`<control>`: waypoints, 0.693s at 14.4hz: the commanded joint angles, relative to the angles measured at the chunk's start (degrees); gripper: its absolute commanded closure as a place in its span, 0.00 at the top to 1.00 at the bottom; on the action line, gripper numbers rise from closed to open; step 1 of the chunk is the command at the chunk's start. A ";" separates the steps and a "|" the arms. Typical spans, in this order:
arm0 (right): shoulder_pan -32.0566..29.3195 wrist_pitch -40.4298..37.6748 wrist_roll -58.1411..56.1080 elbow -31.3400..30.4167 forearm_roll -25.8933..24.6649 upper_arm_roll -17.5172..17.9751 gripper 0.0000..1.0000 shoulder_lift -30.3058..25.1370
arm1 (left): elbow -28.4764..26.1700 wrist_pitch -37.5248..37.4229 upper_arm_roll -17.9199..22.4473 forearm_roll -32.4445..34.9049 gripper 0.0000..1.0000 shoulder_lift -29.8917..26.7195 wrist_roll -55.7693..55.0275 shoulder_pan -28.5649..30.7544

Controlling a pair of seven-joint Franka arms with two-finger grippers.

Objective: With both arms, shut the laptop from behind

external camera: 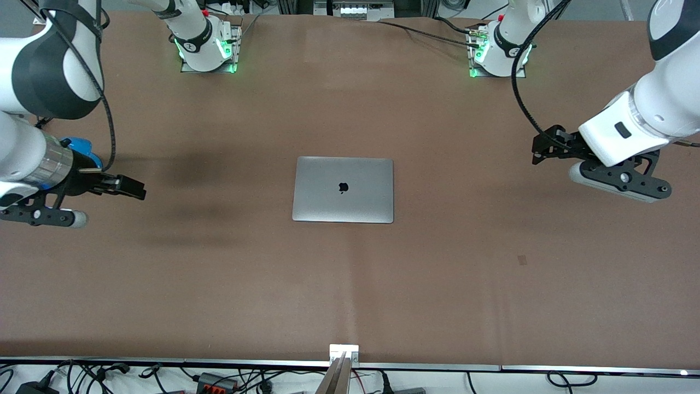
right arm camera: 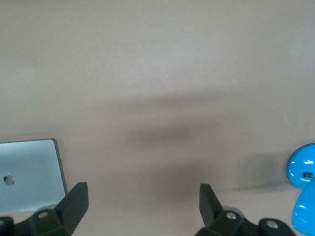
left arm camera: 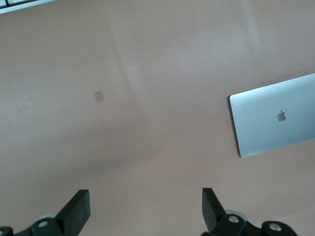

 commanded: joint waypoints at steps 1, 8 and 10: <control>-9.76 1.40 -0.05 1.45 -0.43 8.70 1.00 -0.97 | 1.37 -0.92 -0.02 1.88 1.00 1.46 -0.98 0.13; -35.03 3.95 -2.33 0.40 -11.85 36.34 1.00 -5.90 | -2.90 -4.62 0.16 4.17 1.00 -2.38 -10.12 5.05; -35.13 3.95 -2.86 -0.21 -12.99 36.35 1.00 -6.33 | -11.33 1.59 6.53 1.03 1.00 -8.62 -9.68 2.43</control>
